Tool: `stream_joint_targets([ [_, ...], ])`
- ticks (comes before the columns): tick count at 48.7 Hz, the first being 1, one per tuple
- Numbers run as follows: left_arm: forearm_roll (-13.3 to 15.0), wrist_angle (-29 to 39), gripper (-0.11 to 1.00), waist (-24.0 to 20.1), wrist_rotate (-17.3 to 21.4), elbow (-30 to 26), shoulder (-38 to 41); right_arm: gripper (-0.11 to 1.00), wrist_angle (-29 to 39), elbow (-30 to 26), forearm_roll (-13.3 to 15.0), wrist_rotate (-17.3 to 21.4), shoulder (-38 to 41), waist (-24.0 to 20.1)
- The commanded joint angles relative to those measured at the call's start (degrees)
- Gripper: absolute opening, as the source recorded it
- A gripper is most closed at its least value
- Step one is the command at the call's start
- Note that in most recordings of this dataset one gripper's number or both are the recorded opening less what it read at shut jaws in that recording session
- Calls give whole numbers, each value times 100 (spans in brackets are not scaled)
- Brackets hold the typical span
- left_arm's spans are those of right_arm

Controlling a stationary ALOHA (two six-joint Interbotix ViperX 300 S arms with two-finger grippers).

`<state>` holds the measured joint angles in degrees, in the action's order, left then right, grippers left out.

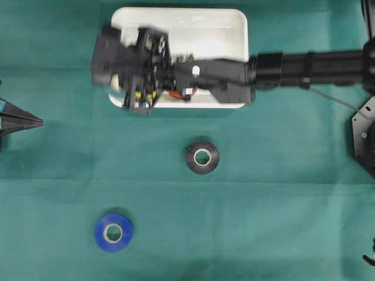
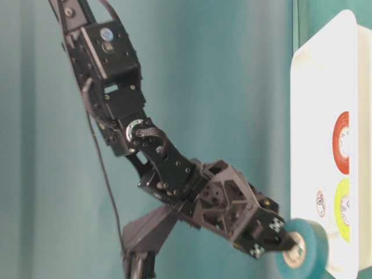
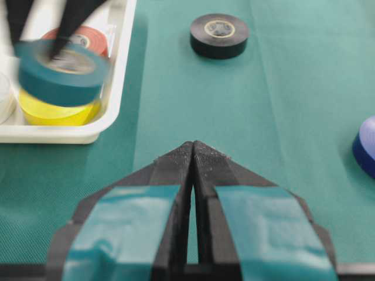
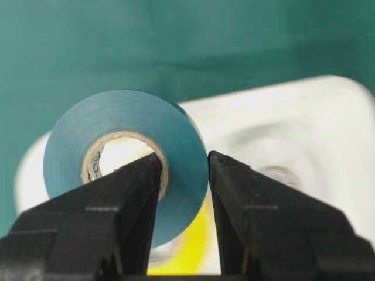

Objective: Put the tape into the white case with the right arm.
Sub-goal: 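Lift the teal tape and lower it into the tray's top row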

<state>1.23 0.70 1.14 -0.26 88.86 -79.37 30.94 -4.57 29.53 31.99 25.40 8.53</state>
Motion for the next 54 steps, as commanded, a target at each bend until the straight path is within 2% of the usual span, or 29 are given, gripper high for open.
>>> stream_joint_targets([
  [1,9,-26,0,-18,-9,-70,44,0,-123,-97,35,-9,-360,176],
  [9,9,-26,0,-18,-9,-70,44,0,-176,-88,35,-9,-360,396],
  [18,9,-26,0,-18,-9,-70,44,0,-141,114,44,-62,-475,439],
  [33,18,-26,0,-18,-9,-62,44,0,-264,1292,53,-9,-1266,677],
  [42,18,-26,0,-18,-9,-62,44,0,-677,2013,53,9,-1661,949],
  [54,18,-26,0,-18,-9,-70,44,0,-1046,2435,53,-44,-1705,1134],
])
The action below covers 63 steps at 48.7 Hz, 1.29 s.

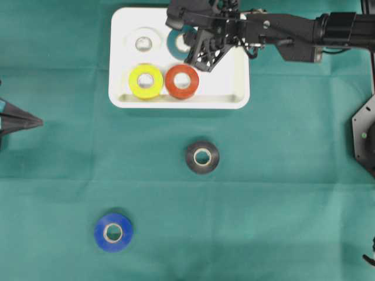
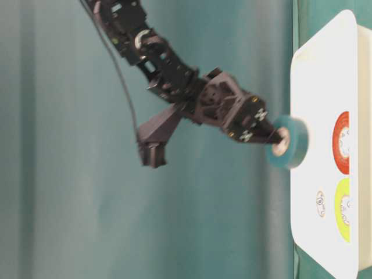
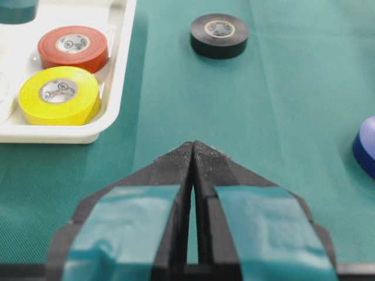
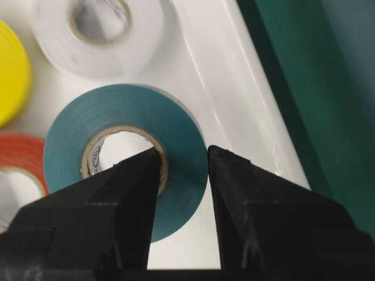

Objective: Put the tape into the white case with the right arm.
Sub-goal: 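Lift the teal tape and lower it into the tray's top row, then open the right gripper and withdraw it to the right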

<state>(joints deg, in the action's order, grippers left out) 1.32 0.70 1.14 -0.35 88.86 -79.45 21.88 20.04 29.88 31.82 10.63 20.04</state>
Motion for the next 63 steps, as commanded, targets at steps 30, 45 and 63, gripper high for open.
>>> stream_joint_targets([
  [30,9,-26,0,-18,0,-70,53,0,-149,9,149,-18,-211,0],
  [45,9,-26,0,-18,0,-70,53,70,-167,105,167,-26,-220,0],
  [63,0,-26,0,-18,0,-70,44,67,-79,1020,185,-18,-958,0],
])
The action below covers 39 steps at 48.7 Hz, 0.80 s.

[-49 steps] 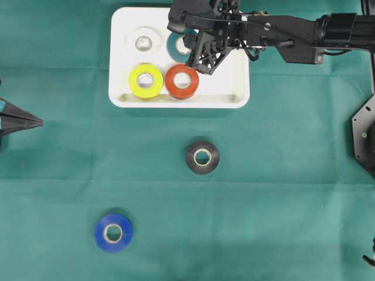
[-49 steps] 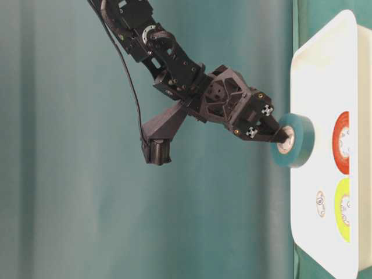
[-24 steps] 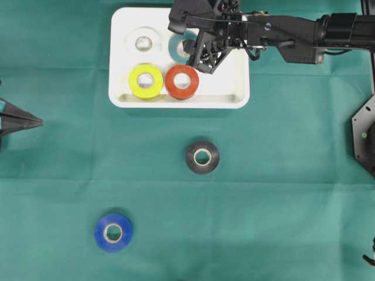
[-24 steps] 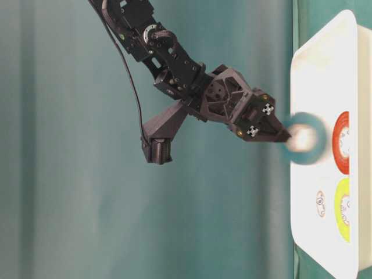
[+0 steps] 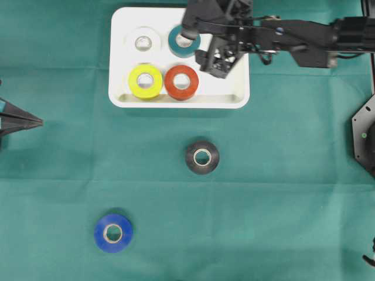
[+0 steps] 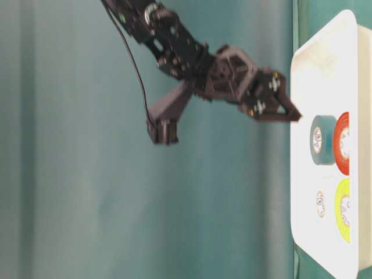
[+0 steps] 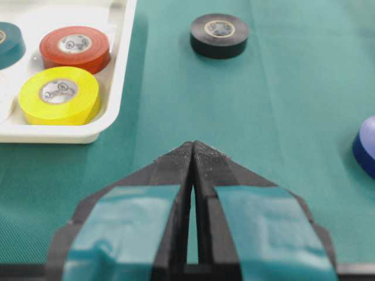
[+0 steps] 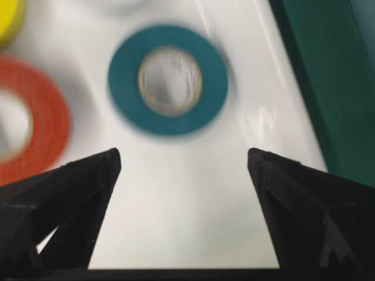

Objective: Put the tape into the white case with the right arm.
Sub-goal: 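Open the right gripper and withdraw it to the right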

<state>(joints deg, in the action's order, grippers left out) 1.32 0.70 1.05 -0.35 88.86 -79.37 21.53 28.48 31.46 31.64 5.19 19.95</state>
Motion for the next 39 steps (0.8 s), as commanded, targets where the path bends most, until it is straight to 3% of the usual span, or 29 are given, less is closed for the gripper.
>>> stream_joint_targets([
  [1,0,-26,0,-9,0,-70,35,67,-53,272,26,0,-492,9],
  [23,0,-26,0,0,0,-70,35,67,-659,2417,35,9,-2435,9],
  [39,0,-26,0,-9,0,-70,35,67,-1310,3920,26,9,-4324,9],
])
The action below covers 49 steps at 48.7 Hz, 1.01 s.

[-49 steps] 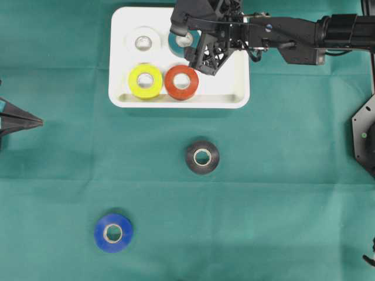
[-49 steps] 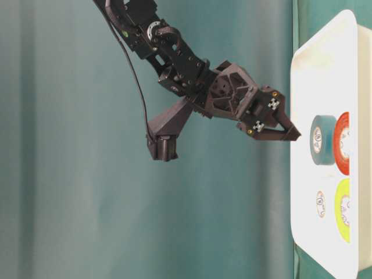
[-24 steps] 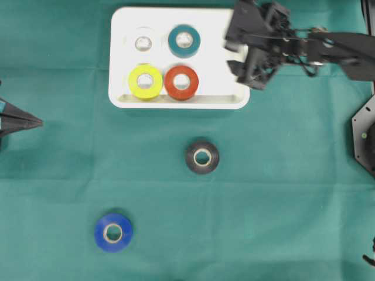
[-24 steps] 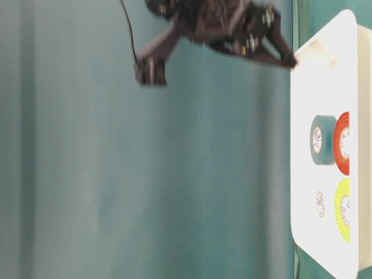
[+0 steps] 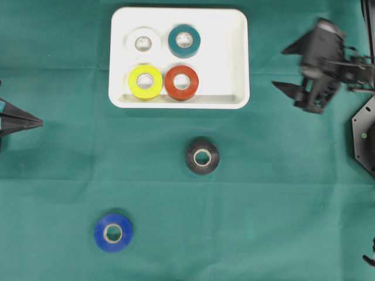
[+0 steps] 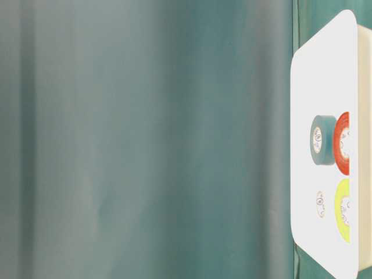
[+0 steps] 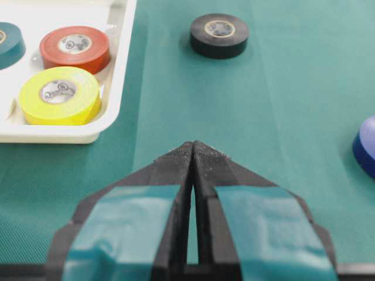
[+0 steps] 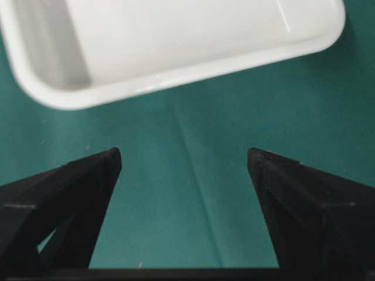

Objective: Put the tape into the white case with the right arm.
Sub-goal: 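Open the right gripper and withdraw it to the right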

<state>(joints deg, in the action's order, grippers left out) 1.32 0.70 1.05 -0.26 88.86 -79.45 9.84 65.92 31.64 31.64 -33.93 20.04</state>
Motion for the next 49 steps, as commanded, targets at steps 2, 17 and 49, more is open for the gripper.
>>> stream_joint_targets([
  [2,9,-26,0,-9,-9,-70,53,66,-158,334,18,18,-659,0],
  [17,9,-26,0,-9,-9,-70,44,66,-281,914,-9,35,-1371,-123],
  [49,9,-26,0,-9,-9,-70,53,66,-650,1160,-18,70,-1081,-2268],
])
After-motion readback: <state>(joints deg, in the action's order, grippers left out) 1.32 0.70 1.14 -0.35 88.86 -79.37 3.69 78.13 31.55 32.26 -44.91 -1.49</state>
